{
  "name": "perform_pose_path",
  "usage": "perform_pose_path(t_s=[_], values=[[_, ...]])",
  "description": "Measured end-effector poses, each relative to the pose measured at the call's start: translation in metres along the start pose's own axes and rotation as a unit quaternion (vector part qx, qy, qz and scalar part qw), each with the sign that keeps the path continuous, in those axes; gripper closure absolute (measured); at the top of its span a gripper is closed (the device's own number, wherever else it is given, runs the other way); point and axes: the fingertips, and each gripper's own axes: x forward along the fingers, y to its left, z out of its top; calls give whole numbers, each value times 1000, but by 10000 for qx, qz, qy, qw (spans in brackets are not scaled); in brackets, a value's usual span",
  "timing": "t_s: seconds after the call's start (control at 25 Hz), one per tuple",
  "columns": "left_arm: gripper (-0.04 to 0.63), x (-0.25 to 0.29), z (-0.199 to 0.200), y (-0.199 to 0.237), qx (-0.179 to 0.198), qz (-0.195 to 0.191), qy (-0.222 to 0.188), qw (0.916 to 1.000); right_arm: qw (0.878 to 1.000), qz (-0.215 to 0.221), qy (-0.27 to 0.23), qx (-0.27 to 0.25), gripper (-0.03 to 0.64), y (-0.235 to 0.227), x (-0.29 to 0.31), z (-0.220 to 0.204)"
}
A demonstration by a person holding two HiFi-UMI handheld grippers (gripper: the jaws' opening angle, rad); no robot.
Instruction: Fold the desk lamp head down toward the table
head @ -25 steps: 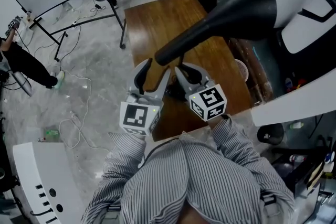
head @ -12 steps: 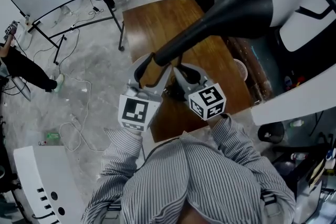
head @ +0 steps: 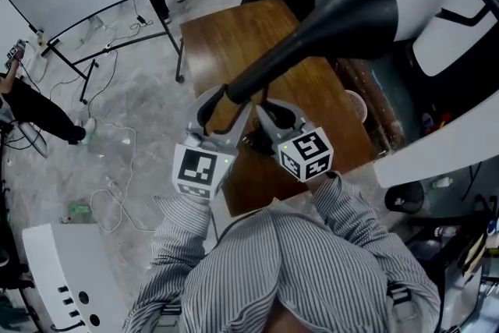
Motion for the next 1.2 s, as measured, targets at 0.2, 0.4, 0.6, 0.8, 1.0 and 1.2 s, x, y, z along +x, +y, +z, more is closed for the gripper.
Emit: perform_pose_path(t_s=[0.2, 0.4, 0.6, 0.8, 1.0, 1.2], values=[[391, 0, 1, 0, 79, -193, 191, 9996, 10000, -18, -16, 22, 578, 1, 0, 0], [393, -1, 3, 2, 197, -196, 216, 9994, 10000, -13, -13, 33, 578, 0, 0, 0], [393, -3, 8, 3, 375, -236, 271, 9987, 10000, -9, -13, 34, 578, -1, -2, 1], [393, -3, 8, 3, 474, -320, 390, 9976, 10000, -1, -6, 47, 578, -1, -2, 0], [393, -3, 9, 4, 586, -429, 503, 9961, 10000, 3, -15, 53, 578, -1, -2, 0], [393, -3, 10, 5, 688, -505, 577, 9947, 10000, 12, -9, 61, 578, -1, -1, 1]])
